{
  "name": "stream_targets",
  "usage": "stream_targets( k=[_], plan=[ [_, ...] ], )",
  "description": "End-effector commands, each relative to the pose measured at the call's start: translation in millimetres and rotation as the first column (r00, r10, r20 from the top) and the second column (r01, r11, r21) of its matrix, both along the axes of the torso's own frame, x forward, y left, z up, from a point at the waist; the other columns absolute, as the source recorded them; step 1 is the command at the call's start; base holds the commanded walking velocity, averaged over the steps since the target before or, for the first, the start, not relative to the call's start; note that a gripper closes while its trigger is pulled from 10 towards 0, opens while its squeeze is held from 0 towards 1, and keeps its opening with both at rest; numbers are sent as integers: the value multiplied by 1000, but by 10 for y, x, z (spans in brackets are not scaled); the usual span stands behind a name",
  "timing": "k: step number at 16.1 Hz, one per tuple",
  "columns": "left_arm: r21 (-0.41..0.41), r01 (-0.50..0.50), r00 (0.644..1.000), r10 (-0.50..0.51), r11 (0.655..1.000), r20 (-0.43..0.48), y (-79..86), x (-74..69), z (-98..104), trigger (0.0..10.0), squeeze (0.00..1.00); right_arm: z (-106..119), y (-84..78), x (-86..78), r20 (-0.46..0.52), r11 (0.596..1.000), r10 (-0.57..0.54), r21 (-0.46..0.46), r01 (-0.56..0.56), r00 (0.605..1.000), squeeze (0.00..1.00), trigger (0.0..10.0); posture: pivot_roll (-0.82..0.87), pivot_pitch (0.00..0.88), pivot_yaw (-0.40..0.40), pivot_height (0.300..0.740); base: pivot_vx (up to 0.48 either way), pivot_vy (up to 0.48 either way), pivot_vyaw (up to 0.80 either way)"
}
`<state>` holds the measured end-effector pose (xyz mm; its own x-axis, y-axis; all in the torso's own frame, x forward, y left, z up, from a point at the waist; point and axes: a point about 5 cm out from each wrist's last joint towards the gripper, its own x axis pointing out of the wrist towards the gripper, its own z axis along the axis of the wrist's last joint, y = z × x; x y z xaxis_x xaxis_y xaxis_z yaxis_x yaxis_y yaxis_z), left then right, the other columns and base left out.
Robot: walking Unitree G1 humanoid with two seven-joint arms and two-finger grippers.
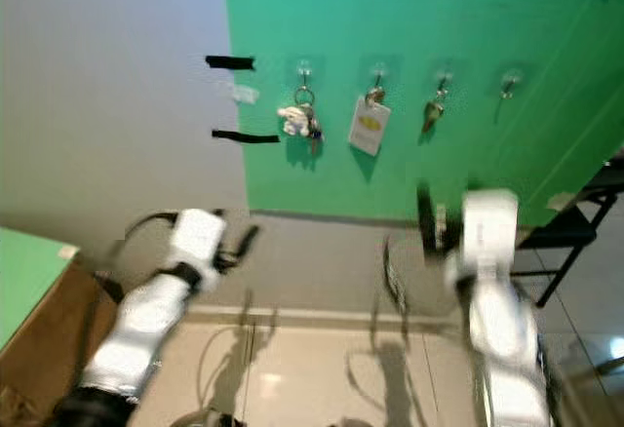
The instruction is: Hang keys on a hook
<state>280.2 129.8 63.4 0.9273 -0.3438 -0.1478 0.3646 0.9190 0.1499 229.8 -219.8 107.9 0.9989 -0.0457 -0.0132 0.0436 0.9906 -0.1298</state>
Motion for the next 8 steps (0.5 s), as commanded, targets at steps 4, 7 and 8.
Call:
stream_targets(
  k=[4,7,8],
  plan=[
    [-41,10,999,-11,999,-32,59,-171,9,10000,0,-557,-39,-543,-181,987,-63,133,87,981,0,10000,-142,0,18,722,0,0,0],
    [-93,-32,999,31,995,-17,125,-301,22,10000,0,-726,18,-665,-226,969,-71,214,121,971,0,10000,-145,3,27,722,0,0,0],
    [-98,-27,1000,26,995,-8,91,-274,39,10000,0,-727,26,-635,-220,970,-64,216,113,973,0,10000,-145,0,27,722,0,0,0]
  ],
)
